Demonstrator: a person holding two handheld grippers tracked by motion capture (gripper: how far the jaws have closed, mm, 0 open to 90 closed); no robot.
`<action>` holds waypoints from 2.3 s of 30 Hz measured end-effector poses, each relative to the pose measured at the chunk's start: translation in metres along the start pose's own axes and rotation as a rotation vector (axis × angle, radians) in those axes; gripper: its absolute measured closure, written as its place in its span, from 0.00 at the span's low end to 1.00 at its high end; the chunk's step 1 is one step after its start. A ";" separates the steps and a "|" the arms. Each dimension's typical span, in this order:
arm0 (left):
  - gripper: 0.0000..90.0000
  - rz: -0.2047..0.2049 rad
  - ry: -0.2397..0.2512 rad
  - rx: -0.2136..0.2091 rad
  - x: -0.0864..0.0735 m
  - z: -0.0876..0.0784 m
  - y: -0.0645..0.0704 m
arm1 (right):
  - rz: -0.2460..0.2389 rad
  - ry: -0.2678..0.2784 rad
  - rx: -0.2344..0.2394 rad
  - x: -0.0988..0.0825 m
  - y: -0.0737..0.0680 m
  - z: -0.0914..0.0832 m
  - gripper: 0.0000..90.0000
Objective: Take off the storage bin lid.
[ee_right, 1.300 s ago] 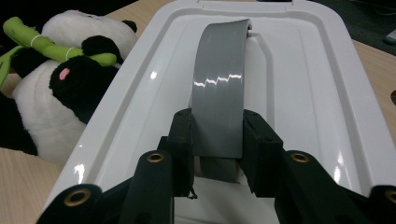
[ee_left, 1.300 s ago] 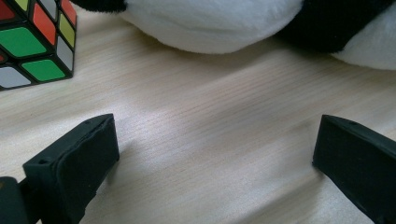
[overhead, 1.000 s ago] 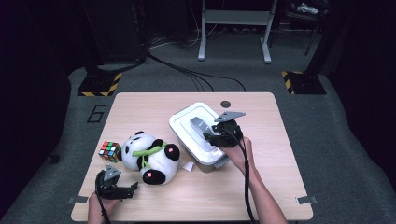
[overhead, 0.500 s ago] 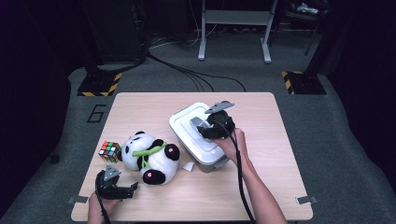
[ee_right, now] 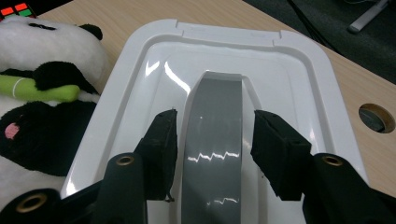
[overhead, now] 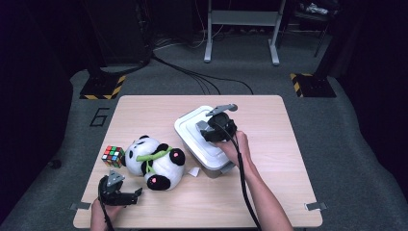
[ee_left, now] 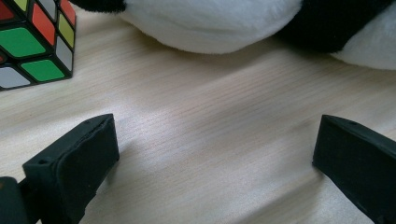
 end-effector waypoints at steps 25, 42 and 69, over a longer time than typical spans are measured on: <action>0.00 0.003 -0.012 -0.008 0.000 -0.001 0.000 | 0.005 -0.005 0.001 0.000 -0.003 0.002 0.73; 0.00 0.004 -0.012 -0.008 0.000 -0.001 0.000 | 0.018 0.052 -0.001 0.013 0.005 -0.023 0.74; 0.00 0.003 -0.011 -0.008 0.000 -0.001 0.000 | 0.098 0.118 -0.095 0.002 0.065 -0.060 0.74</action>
Point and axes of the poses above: each handheld gripper's, and its own axes: z roughly forward along the jaws, x roughly out of its top, y roughly to its right, the point moved 6 cm from there along z, roughly forward along the jaws, and after that the axes turned 11 degrees about -x, right-handed, at the moved point
